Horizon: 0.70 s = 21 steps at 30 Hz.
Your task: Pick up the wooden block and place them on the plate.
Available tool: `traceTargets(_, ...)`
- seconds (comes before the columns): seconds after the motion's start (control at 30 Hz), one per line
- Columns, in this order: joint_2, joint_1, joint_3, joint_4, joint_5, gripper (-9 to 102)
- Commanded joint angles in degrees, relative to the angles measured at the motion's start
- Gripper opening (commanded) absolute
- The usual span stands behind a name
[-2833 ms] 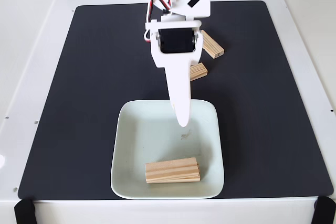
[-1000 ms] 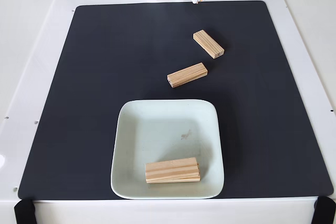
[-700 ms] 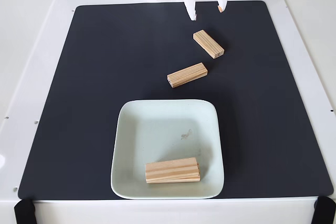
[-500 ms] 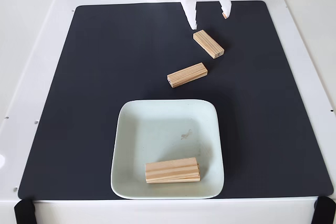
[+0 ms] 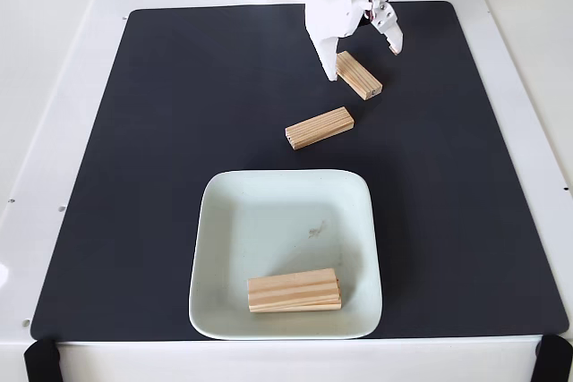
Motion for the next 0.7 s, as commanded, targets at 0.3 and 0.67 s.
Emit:
traceTargets(0.3, -2.20, -1.41, -1.93, -0.70, -0.35, 43)
traceTargets(0.67, -2.29, -2.37, -1.76, -0.70, -0.26, 43)
